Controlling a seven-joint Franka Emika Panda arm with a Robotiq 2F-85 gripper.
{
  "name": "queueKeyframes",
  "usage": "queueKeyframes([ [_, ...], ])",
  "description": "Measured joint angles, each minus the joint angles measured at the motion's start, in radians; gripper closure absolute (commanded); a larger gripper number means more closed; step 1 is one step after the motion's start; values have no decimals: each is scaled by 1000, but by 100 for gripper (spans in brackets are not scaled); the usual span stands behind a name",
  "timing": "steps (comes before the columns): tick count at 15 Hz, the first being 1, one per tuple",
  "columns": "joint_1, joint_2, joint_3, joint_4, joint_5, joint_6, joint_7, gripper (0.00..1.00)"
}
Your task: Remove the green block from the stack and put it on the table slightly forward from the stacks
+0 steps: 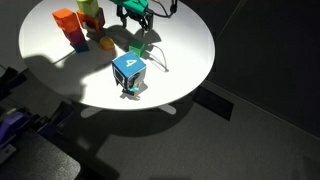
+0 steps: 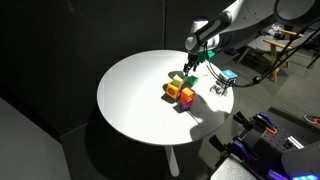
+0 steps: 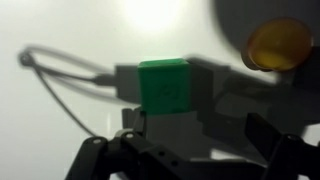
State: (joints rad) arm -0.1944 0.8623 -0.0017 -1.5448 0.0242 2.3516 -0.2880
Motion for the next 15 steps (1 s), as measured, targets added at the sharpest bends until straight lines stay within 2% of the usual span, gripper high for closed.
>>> queueKeyframes([
  [15, 78, -245, -29, -222, -41, -5, 49, 0],
])
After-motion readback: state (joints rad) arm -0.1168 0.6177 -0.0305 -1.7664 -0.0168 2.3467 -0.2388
